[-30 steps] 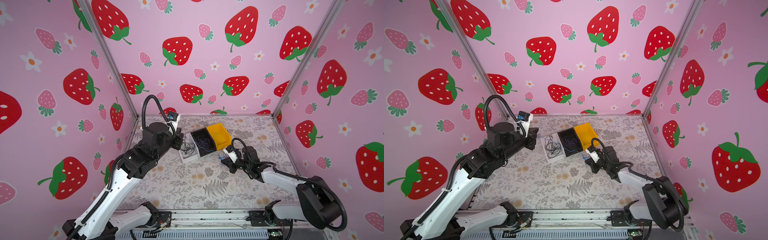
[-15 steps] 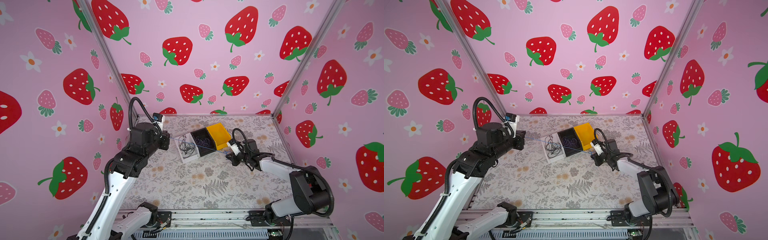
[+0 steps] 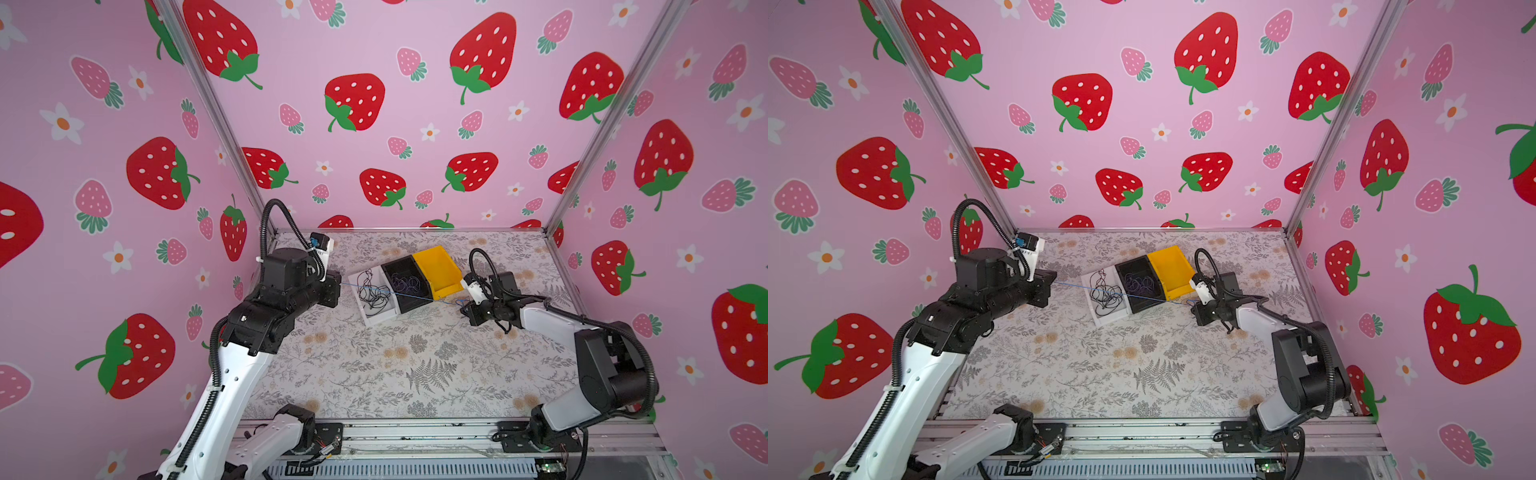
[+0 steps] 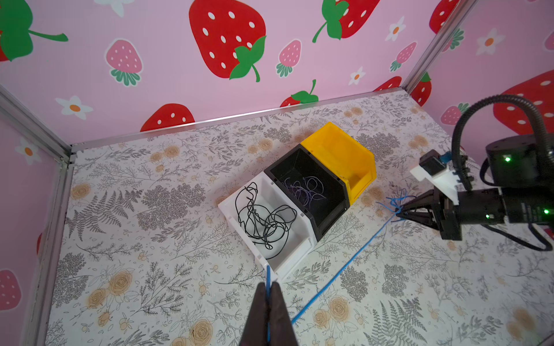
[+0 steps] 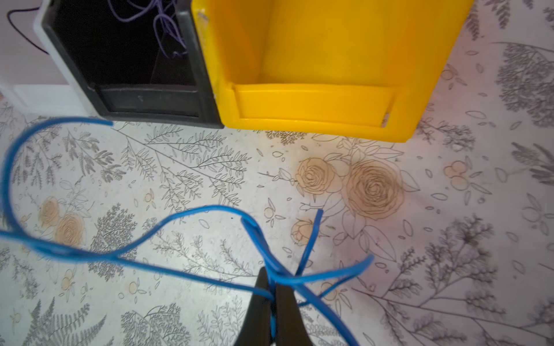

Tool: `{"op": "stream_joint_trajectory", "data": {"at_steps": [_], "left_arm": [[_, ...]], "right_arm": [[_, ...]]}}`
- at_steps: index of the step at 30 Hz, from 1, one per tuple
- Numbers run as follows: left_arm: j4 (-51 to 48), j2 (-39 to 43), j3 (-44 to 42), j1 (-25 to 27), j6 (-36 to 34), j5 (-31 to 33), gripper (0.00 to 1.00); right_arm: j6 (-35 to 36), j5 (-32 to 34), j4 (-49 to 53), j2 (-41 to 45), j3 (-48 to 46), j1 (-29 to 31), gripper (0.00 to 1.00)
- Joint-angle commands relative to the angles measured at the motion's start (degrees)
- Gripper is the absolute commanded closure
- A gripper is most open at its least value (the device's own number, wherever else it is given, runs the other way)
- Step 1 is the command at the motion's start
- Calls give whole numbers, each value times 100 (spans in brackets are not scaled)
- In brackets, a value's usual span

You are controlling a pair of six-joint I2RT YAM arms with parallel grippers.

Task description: Untangle the cables

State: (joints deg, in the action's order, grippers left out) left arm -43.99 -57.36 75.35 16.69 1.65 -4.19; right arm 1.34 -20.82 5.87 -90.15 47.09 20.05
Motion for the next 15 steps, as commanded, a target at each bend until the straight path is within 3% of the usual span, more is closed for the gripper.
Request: {"op": "stream_joint_trajectory", "data": {"at_steps": [1, 9, 15], "left_arm": [[168, 162, 492, -236, -158, 420, 100], [628, 109, 33, -127, 483, -1420, 100], [659, 112, -187, 246, 458, -1429, 100]], "right_arm": [[23, 1003, 923, -345, 79, -309, 91], [68, 224, 1104, -328, 160, 6, 76], [-156, 422, 1053, -362, 55, 245, 73]]}}
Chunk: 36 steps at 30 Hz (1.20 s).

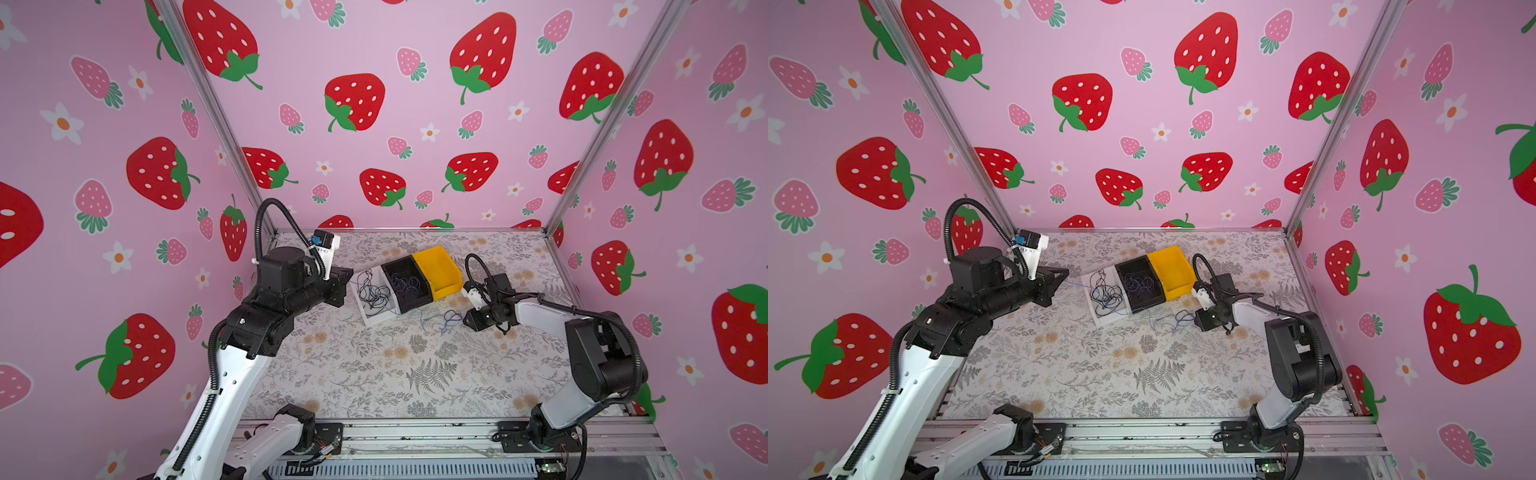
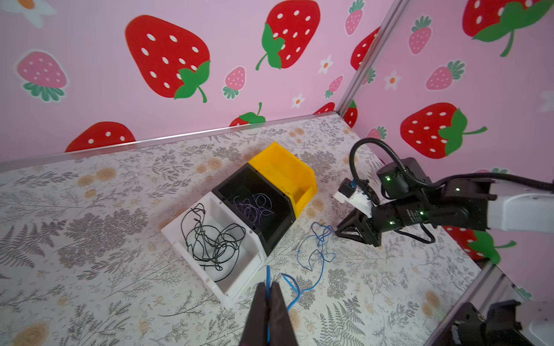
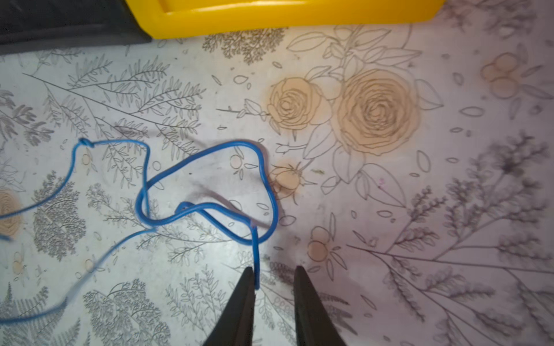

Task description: Untangle the cables

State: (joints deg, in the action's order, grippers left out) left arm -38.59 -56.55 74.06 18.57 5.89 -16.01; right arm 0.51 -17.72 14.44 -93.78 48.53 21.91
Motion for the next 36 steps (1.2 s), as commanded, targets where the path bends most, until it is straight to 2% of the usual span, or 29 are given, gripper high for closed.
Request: {"op": "stream_joint_trajectory", "data": {"at_steps": [1, 9, 11, 14, 17, 24, 26, 32, 36], "left_arm": [[93, 75, -46, 59, 8, -164, 100], [-558, 77, 758, 38, -538, 748, 100], [-597, 100, 850, 33, -555, 714, 100], [-598, 74, 793, 33, -501, 469, 100], [-539, 90, 598, 33, -456, 346, 100], [-474, 104, 438, 33, -466, 296, 100], [-452, 124, 395, 33, -472, 309, 100], [-435, 152, 346, 33, -475, 336, 100], [-431, 168, 346, 37, -509, 365, 100]], "right_arm": [[-100, 255, 216, -9, -77, 68, 73], [-132, 1088, 319, -66, 160, -29, 92], [54, 836, 270, 54, 222, -8, 87], [592, -127, -27, 455, 23, 206, 64], [862, -211, -184, 607, -114, 649, 58], [1028, -359, -228, 66, 215, 1216, 53], [1037, -182, -285, -98, 358, 1368, 52], [909, 128, -360, -628, 702, 1438, 56], [932, 92, -377, -873, 871, 1456, 62]]}}
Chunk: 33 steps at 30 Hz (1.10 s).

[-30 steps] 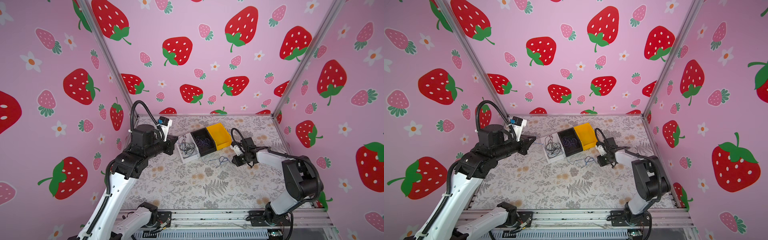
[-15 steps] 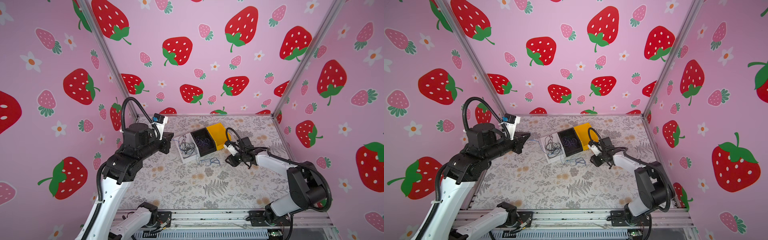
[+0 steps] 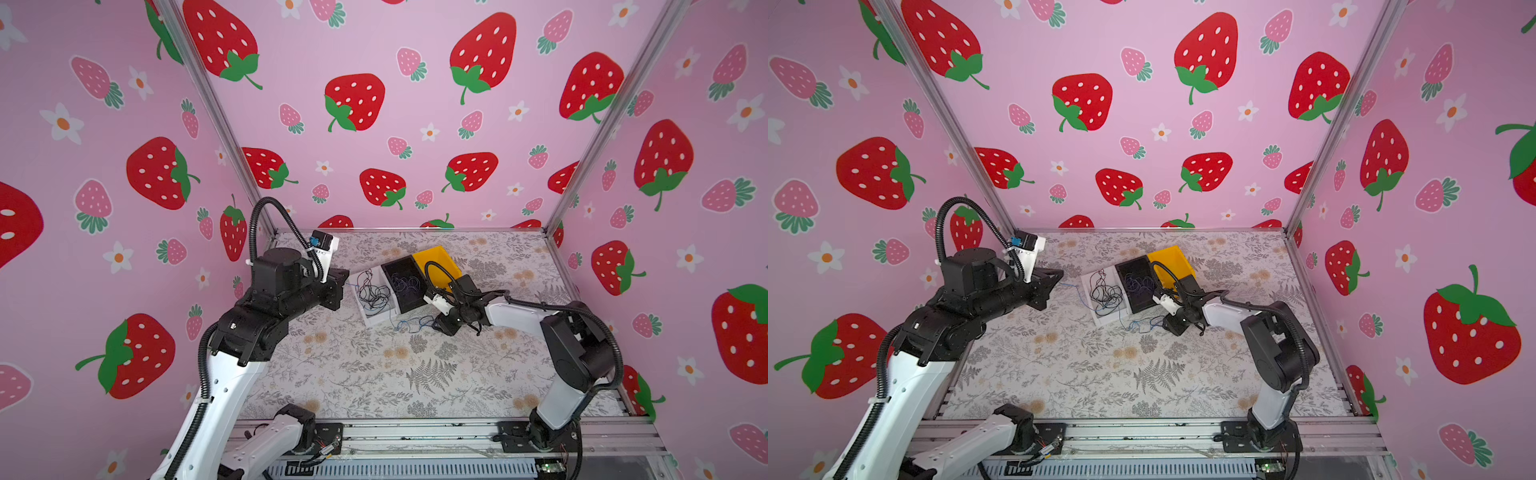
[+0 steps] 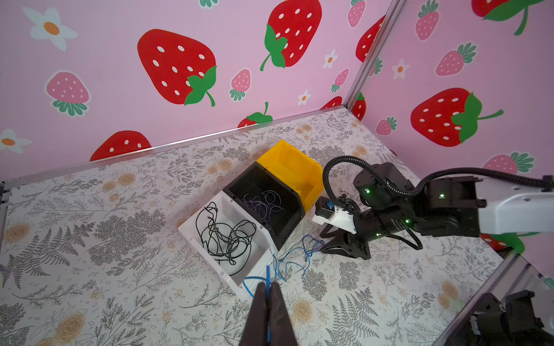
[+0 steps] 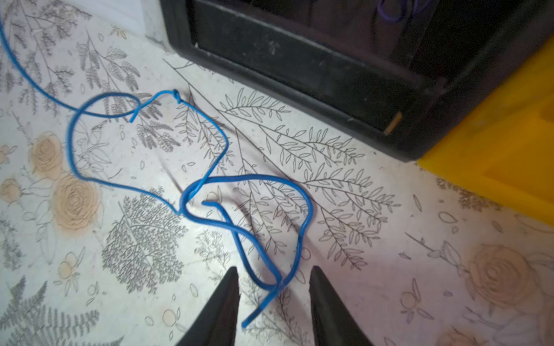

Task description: Untangle the cables

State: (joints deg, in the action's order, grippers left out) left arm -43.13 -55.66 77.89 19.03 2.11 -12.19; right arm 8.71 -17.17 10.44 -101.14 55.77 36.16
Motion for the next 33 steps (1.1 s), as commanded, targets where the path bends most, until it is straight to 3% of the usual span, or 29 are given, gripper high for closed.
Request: {"op": "stream_joint_trajectory", "data": {"at_steps": [1, 8, 12, 19, 26, 33], "left_arm": [[24, 90, -37, -13, -127, -12, 100], [-26, 116, 87, -13, -192, 152, 100], [-156, 117, 373, -13, -268, 380, 100], [-333, 116, 742, -13, -343, 660, 100], [-472, 91, 1022, -48, -430, 954, 100], [-682, 80, 1326, -74, -556, 1246, 100]], "right_arm": [[129, 35, 28, -208, 194, 38, 65], [175, 237, 30, -53, 110, -9, 100], [-59, 392, 59, 222, -51, -368, 100], [-612, 561, 73, 592, -290, -1496, 100], [-890, 786, 170, 163, -321, -2540, 100], [-828, 1294, 158, -155, -84, -3013, 100]]}}
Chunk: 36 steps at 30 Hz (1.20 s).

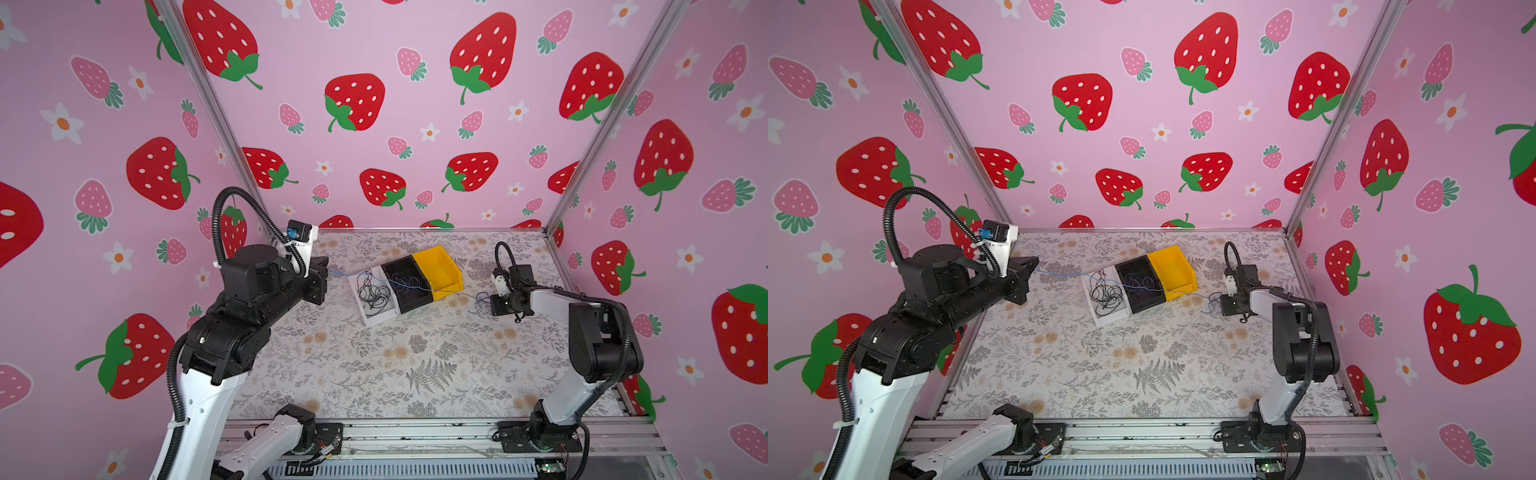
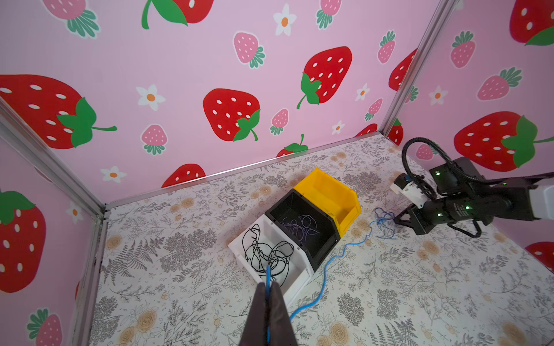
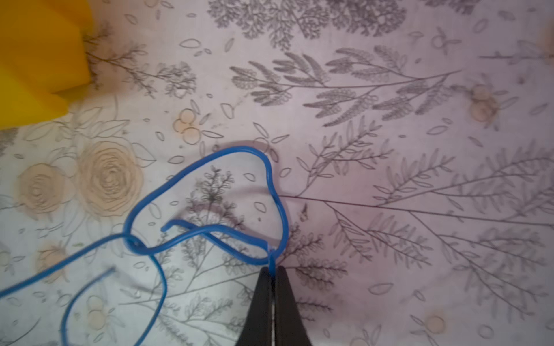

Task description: Untangle the cables

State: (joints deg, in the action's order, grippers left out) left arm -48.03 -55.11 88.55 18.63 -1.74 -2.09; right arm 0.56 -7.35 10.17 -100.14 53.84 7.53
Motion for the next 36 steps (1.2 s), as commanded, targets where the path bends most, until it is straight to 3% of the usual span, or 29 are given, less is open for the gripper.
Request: {"op": "stream_joint_trajectory", "data": {"at_steps": [1, 8, 13, 18, 25, 30, 36], "left_arm": [[-206, 22, 285, -40, -186, 261, 100], [-205, 20, 337, -45, -128, 121, 100], [-284, 79, 511, -53, -326, 451, 100], [-391, -21, 423, -53, -137, -234, 100], [-88, -129, -184, 84, 393, -1735, 100], [375, -65, -749, 498, 653, -1656, 100], [647, -398, -328, 1048, 795, -1397, 100]], "right_arm": [[-10, 330, 184, -319, 160, -240, 100], [-56, 408, 156, -511, 425, -529, 100], [-56, 475, 282, -775, 733, -782, 100], [-86, 469, 111, -574, 676, -695, 100], [8, 94, 38, 172, 730, -460, 100], [145, -202, -129, 817, 684, 6, 100], [-23, -4, 467, 659, 801, 87, 100]]}}
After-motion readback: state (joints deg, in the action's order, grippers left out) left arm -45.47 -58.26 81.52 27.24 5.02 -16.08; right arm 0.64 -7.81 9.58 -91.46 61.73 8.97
